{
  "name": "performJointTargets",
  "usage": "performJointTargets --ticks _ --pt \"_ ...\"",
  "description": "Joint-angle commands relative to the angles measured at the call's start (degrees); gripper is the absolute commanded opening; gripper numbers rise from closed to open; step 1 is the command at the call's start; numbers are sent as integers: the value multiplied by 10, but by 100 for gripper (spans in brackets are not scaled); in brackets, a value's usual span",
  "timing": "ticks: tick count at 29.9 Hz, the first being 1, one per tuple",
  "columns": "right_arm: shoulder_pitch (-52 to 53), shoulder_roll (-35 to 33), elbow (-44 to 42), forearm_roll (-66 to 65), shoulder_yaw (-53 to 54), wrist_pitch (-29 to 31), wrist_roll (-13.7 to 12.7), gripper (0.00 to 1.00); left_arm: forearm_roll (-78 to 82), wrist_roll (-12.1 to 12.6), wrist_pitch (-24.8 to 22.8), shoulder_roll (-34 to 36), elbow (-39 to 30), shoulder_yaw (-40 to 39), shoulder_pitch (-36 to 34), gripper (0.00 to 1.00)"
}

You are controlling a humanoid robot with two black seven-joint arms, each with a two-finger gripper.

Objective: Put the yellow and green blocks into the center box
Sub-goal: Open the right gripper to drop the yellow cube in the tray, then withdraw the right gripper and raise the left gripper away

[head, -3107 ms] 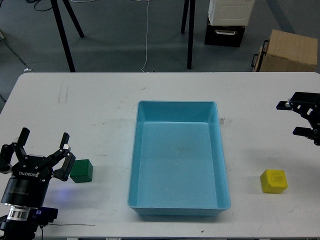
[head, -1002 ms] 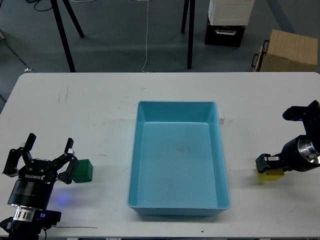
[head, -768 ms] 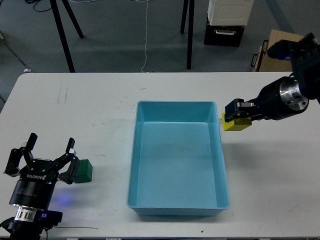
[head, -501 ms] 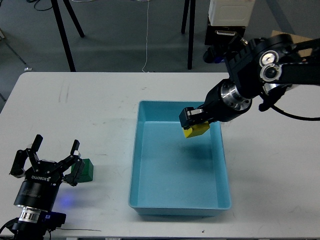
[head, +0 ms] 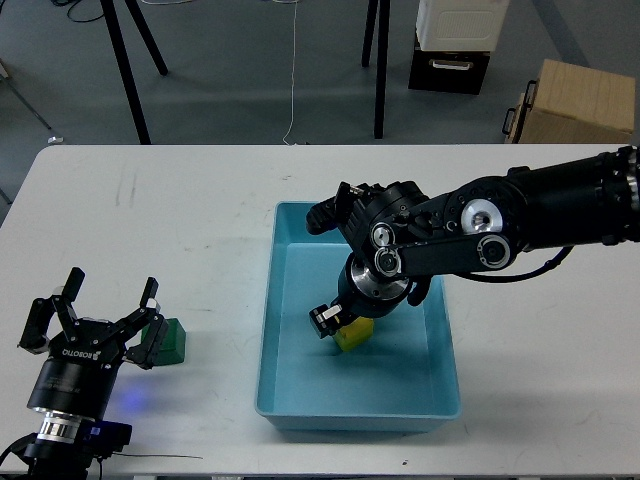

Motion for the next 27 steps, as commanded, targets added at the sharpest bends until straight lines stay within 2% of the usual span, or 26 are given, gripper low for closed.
performJointTargets --ticks 1,7,10,12,16,18,23,27 --pt "13 -7 -17 5 23 0 2 99 0 0 0 0 0 1 0 100" --pt "37 -140 -98 112 114 0 4 99 1 1 0 0 0 1 0 100" --pt "27 -234 -146 199 183 0 22 99 1 0 0 0 -2 1 -4 100" --pt "8 -293 -174 243 218 0 44 99 2 0 0 0 -2 1 -11 100" --pt "-68 -417 -207 369 309 0 129 100 2 0 0 0 -2 2 -21 100" --pt "-123 -453 -225 440 361 0 153 100 2 0 0 0 -2 2 -25 100" --pt "-264 -526 -235 626 469 0 161 100 4 0 0 0 1 10 -33 100" --pt "-375 -553 -226 801 517 0 161 100 2 -1 0 0 2 11 -37 100"
